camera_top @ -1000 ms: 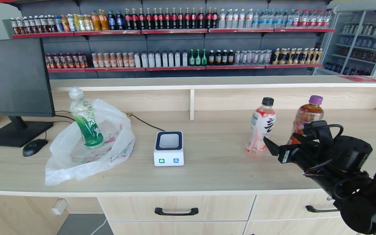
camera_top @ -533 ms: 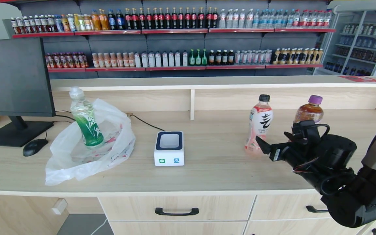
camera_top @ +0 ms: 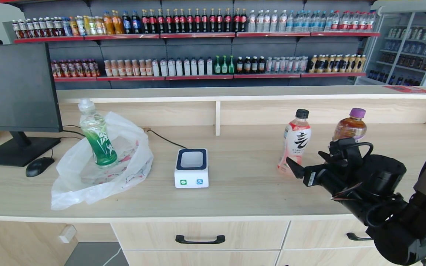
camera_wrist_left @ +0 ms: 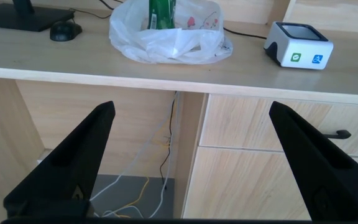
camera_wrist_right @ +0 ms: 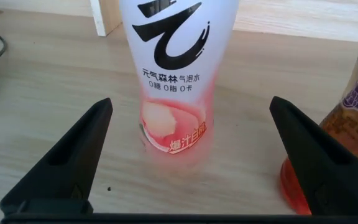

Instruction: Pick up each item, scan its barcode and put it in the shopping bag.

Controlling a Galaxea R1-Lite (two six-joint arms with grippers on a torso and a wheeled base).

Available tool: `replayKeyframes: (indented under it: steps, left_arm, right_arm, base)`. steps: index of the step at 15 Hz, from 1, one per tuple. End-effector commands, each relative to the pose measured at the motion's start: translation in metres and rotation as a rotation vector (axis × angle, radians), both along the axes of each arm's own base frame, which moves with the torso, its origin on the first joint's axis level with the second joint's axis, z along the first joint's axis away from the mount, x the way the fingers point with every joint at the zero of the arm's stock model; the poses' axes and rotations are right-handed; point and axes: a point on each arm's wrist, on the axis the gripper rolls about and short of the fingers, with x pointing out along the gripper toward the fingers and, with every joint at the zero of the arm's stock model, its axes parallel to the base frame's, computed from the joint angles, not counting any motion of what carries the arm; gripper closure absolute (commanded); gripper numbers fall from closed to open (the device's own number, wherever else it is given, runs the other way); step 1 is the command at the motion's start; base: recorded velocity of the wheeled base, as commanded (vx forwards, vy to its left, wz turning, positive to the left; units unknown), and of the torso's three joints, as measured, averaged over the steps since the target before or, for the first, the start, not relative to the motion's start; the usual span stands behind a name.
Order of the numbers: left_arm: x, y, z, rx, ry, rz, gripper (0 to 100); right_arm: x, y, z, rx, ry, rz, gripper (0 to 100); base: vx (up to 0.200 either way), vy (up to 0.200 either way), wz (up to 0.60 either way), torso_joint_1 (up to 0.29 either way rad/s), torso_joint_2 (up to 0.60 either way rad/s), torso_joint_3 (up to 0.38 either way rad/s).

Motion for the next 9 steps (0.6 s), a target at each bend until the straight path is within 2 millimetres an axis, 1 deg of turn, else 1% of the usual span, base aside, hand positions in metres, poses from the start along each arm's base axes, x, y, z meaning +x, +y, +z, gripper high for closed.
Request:
replayKeyframes:
  steps: [1,2,3,6,9]
  left_arm:
    - [0.0,0.0,0.0,-0.001,0.0,0.0,0]
    - [0.0,0.0,0.0,0.0,0.0,0.0,0]
    - [0.0,0.0,0.0,0.0,0.0,0.0,0]
    - [0.0,0.0,0.0,-0.001,-0.001,0.0,0]
    - [0.0,0.0,0.0,0.0,-0.001,0.0,0]
  right_arm:
    - [-0.003,0.01,0.004,0.004,-0.016,0.034,0]
    - [0.001,0.012,0.002,0.004,-0.016,0.037,0]
    - [0.009,0.015,0.0,0.007,-0.025,0.037,0]
    - [0.026,0.011,-0.006,0.009,-0.036,0.011,0]
    - [0.034,0.014,-0.01,0.011,-0.041,0.014,0]
  base:
    - [0.0,0.0,0.0,0.0,0.0,0.0]
    - [0.0,0.0,0.0,0.0,0.0,0.0]
    - [0.0,0.0,0.0,0.0,0.0,0.0]
    - [0.0,0.0,0.0,0.0,0.0,0.0]
    - [0.0,0.0,0.0,0.0,0.0,0.0]
